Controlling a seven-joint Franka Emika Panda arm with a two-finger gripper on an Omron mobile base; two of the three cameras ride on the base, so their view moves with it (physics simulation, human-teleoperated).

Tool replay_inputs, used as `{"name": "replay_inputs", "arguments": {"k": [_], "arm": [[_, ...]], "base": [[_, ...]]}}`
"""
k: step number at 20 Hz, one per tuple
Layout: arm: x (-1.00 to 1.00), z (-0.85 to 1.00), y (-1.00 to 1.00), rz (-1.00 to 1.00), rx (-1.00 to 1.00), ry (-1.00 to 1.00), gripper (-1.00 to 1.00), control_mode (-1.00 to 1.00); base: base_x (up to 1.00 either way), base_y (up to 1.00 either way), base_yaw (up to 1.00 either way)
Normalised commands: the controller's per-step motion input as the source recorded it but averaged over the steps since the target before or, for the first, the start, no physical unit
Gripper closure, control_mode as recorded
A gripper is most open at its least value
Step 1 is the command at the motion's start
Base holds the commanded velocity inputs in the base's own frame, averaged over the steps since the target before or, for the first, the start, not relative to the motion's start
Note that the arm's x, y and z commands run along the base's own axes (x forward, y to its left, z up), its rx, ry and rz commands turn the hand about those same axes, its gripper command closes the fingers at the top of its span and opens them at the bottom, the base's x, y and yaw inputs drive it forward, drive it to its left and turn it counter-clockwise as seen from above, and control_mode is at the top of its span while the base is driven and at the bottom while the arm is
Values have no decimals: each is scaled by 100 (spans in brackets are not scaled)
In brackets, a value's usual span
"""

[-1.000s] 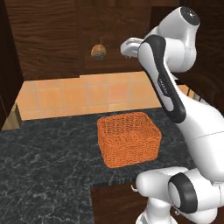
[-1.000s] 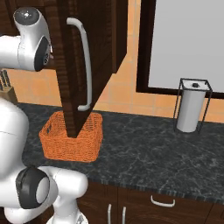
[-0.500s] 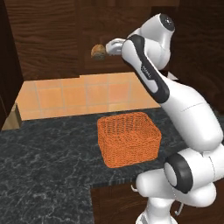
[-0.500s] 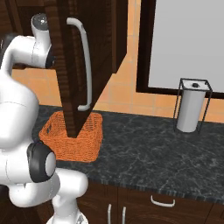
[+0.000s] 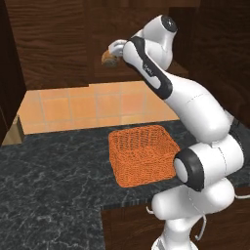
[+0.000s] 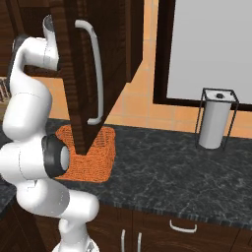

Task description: Open the cabinet, pick up the bread from the cabinet and place it in the basket. Then move the basket to the dining counter.

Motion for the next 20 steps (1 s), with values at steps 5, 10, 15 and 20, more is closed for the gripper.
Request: {"name": "replay_inputs", "arguments": {"k": [5, 10, 15, 20], "arm": [[56, 0, 14, 4, 0, 0, -100, -100], [53, 0, 19, 1, 0, 0, -100, -100], [43, -9, 8, 0, 0, 0, -100, -100], [26, -28, 10, 0, 0, 0, -100, -100]], "base": [[0, 0, 0], [0, 0, 0], [0, 0, 0], [0, 0, 0]]}}
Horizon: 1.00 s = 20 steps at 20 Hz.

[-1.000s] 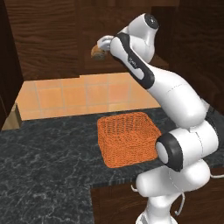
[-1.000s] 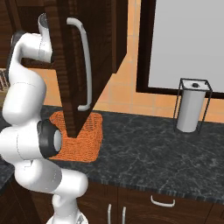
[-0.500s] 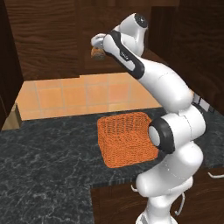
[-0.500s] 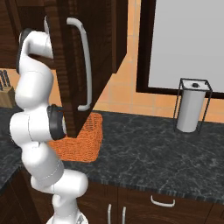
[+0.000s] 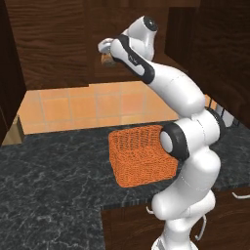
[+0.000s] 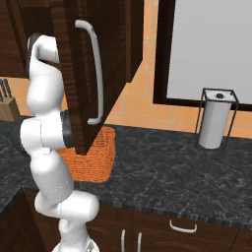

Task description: Open the cabinet, pick up the bread from the cabinet and place it in the basket. Then move the basket to the dining counter.

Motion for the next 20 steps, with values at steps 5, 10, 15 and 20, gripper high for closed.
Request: {"name": "replay_inputs", "arguments": {"k": [5, 10, 15, 20], "arm": [[16, -26, 16, 0, 0, 0, -100, -100], [0, -74, 14, 0, 0, 1, 100, -100], [-21, -28, 0, 0, 0, -8, 100, -100], [-86, -20, 0, 0, -1, -22, 100, -100]], "base": [[0, 0, 0], [0, 0, 0], [0, 0, 0], [0, 0, 0]]}}
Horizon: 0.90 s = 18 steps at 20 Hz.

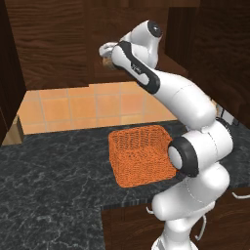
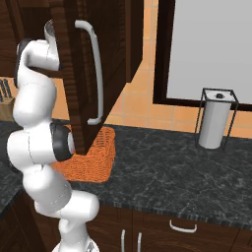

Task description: Open the cabinet, pick up the bread from the cabinet and place it in the basket. Then move the basket to the dining counter.

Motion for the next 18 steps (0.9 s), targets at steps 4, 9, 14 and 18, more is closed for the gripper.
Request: {"name": "replay_inputs", "arguments": {"k": [4, 9, 14, 18], "arm": [[-100, 17, -5, -2, 0, -14, 100, -100], [-100, 49, -25, -11, 1, 5, 100, -100], [-100, 36, -29, -15, 1, 22, 100, -100], [-100, 0, -29, -13, 2, 20, 100, -100]], "base": [[0, 0, 0], [0, 0, 0], [0, 0, 0], [0, 0, 0]]}}
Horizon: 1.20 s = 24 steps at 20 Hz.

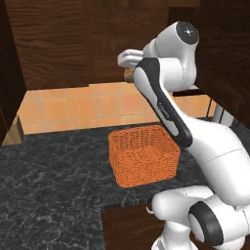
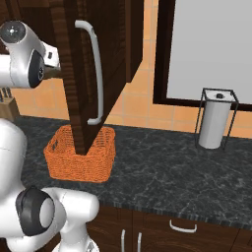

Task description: Open the cabinet, pick up the bread from the cabinet and place it in the basket. Then move the basket to the dining counter.

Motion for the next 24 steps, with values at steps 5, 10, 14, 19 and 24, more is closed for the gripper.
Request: {"name": "replay_inputs", "arguments": {"k": [5, 10, 14, 19, 24], "arm": [[-100, -32, -33, -13, 1, 7, 100, -100], [-66, -98, -37, -9, 0, 24, 100, -100], [10, -100, -33, -1, 0, 19, 100, -100], [31, -100, -23, 0, 0, 11, 100, -100], [66, -90, 0, 0, 0, 10, 100, -100]], "base": [[0, 0, 0], [0, 0, 0], [0, 0, 0], [0, 0, 0], [0, 0, 0]]}}
